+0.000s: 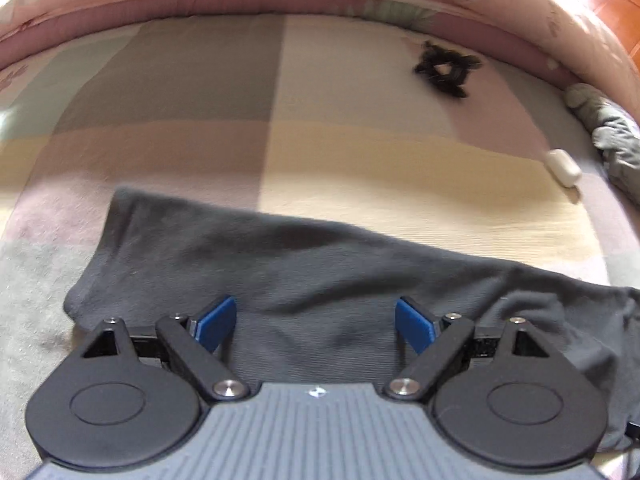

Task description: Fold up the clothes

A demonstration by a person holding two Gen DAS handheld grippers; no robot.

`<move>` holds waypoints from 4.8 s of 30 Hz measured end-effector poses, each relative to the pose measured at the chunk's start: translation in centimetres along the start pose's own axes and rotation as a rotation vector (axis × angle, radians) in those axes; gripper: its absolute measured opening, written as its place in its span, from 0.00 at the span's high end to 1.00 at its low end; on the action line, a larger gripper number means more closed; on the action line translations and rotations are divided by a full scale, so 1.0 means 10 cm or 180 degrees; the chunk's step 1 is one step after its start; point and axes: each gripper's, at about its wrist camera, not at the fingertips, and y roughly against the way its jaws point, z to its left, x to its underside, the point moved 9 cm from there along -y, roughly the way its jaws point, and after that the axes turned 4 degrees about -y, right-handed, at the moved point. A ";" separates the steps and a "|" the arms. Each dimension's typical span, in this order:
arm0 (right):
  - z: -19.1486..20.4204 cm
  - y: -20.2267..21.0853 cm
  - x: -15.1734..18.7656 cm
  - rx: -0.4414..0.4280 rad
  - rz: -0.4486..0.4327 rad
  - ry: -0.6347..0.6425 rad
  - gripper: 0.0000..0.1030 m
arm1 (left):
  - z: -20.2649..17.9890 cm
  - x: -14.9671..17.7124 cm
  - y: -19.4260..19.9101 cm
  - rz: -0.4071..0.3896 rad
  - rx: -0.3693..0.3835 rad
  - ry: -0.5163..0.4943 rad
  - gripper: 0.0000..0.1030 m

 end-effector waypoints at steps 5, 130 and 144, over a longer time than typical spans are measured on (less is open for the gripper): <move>0.00 -0.01 0.00 0.0011 0.0024 0.0016 0.00 | 0.15 0.08 0.21 -0.0062 -0.0160 0.0037 0.17; -0.49 0.94 1.59 0.0302 0.0157 -0.0774 0.00 | -2.47 1.81 0.73 0.0207 0.0585 -0.1674 0.19; -0.59 1.15 1.57 0.0429 0.0026 -0.0320 0.00 | -4.01 1.53 0.80 -0.0146 0.1714 -0.2052 0.24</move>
